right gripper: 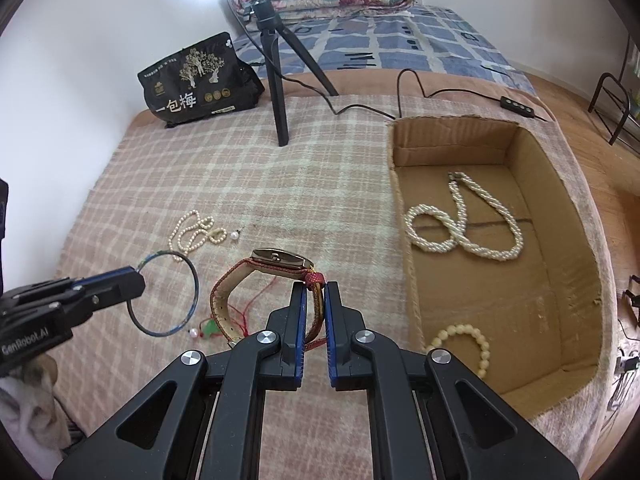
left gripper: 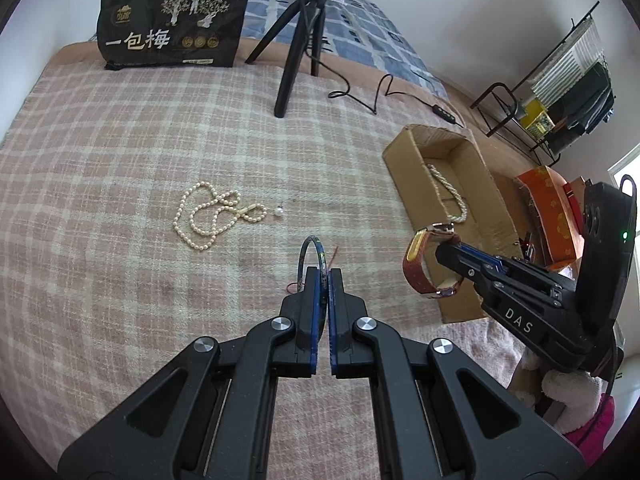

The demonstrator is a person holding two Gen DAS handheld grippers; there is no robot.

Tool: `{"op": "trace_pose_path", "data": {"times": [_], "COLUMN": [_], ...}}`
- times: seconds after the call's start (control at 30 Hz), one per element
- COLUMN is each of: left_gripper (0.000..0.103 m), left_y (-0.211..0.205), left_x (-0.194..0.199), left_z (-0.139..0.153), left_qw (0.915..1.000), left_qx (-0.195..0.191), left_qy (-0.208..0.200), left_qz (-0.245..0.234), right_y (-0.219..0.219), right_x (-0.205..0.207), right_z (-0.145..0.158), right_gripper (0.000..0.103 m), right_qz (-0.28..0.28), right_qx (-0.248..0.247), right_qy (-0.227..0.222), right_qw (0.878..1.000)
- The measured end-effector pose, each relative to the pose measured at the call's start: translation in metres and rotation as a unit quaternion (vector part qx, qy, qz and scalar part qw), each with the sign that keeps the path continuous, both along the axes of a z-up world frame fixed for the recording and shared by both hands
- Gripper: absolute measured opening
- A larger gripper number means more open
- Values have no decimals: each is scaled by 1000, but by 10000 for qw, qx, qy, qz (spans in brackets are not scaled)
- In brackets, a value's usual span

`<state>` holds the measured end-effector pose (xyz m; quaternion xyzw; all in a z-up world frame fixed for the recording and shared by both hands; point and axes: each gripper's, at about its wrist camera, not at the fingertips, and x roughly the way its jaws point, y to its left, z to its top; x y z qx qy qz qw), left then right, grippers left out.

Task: Organize jewelry
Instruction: 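Carry the bangle with the left tool while the right tool carries the watch over the box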

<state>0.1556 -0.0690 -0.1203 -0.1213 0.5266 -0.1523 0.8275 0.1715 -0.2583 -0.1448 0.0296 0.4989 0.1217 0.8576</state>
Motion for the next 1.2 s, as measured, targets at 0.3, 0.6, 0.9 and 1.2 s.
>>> {"op": "trace_pose_path", "data": {"times": [0.3, 0.6, 0.9, 1.2], "left_gripper": [1, 1, 1, 1], "left_y": [-31, -70, -116, -158], "left_x": [-6, 5, 29, 56], "left_z": [28, 44, 50, 48], "left_qw": [9991, 9973, 9954, 9940], "left_qx": [-106, -223, -153, -200], "left_qy": [-244, -415, -512, -562], "left_qz": [-325, -563, -796, -920], "right_y": [-34, -81, -118, -142], "right_x": [-30, -52, -56, -52], "right_z": [18, 26, 20, 19], "right_gripper": [7, 7, 7, 7], "right_qz": [-136, -433, -758, -981], "right_qx": [-24, 14, 63, 88], "right_qy": [-215, -288, -192, -202], "right_qw": [9997, 9986, 9969, 9949]}}
